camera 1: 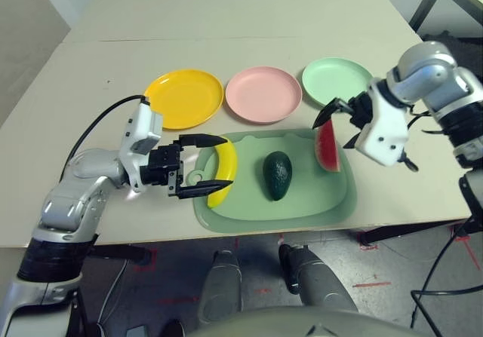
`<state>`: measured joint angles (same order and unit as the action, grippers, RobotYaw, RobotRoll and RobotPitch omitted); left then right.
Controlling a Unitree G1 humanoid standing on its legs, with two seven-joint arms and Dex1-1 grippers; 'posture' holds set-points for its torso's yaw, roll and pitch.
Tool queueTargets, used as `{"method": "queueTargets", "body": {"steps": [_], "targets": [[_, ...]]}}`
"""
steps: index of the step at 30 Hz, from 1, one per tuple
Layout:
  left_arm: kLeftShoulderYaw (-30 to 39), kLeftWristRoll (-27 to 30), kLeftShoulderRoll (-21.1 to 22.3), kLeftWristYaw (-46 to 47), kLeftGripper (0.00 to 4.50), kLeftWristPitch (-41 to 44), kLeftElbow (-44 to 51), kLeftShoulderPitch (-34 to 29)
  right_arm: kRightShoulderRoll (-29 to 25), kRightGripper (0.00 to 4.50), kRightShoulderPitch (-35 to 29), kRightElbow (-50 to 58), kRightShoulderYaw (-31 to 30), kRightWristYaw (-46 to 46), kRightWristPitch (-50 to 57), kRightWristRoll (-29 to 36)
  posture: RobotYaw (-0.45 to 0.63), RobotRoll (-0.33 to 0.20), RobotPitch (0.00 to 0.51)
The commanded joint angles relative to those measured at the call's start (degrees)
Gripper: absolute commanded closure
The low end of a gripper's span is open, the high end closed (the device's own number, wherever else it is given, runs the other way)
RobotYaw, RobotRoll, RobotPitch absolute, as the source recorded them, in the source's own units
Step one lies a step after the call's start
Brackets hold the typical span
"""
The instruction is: Place the fruits into color-matched plates.
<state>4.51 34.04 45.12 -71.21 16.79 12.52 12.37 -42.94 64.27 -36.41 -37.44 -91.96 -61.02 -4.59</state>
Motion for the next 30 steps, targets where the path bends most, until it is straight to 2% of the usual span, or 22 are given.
{"method": "queueTargets", "body": {"steps": [1, 8, 15, 18, 24, 25, 30], "targets": [[0.18, -0.15, 0.39, 0.25, 0.03, 0.53, 1.12, -0.66, 0.53, 0.00, -0.87, -0.76, -1.46, -0.31, -1.10, -0.95, 0.00, 0.000, 0.195], [-0.16, 0.88, 1.10, 0.23, 0.03, 2.32, 4.23, -3.23, 5.91, 0.00, 2.34, -9.04, -1.00, 6.67, -3.23, -9.57, 0.02, 0.000, 0.196], [-1.11, -0.23, 1.05, 0.62, 0.03, 2.43, 5.75, -4.37, 6.65, 0.00, 3.99, -12.55, -1.66, 10.14, -4.38, -13.79, 0.02, 0.000, 0.195], [-1.02, -1.91, 1.12, 1.67, 0.00, 1.83, 4.46, -3.71, 6.21, 0.59, 3.41, -12.40, -1.77, 9.40, -3.99, -13.01, 0.02, 0.000, 0.194], [-2.02, -4.06, 1.08, 2.78, 0.00, 2.02, 3.90, -2.65, 5.96, 2.73, 2.47, -10.70, -1.49, 7.77, -1.83, -11.02, 0.01, 0.000, 0.194], [-2.06, -4.14, 1.04, 2.83, 0.00, 2.06, 3.86, -2.55, 5.87, 2.83, 2.32, -10.43, -1.49, 7.52, -1.51, -10.75, 0.01, 0.000, 0.194], [-1.98, -4.87, 1.15, 2.87, 0.00, 1.56, 3.07, -2.52, 5.08, 2.83, 1.60, -8.82, -1.42, 6.15, -0.12, -9.11, 0.01, 0.000, 0.194]]}}
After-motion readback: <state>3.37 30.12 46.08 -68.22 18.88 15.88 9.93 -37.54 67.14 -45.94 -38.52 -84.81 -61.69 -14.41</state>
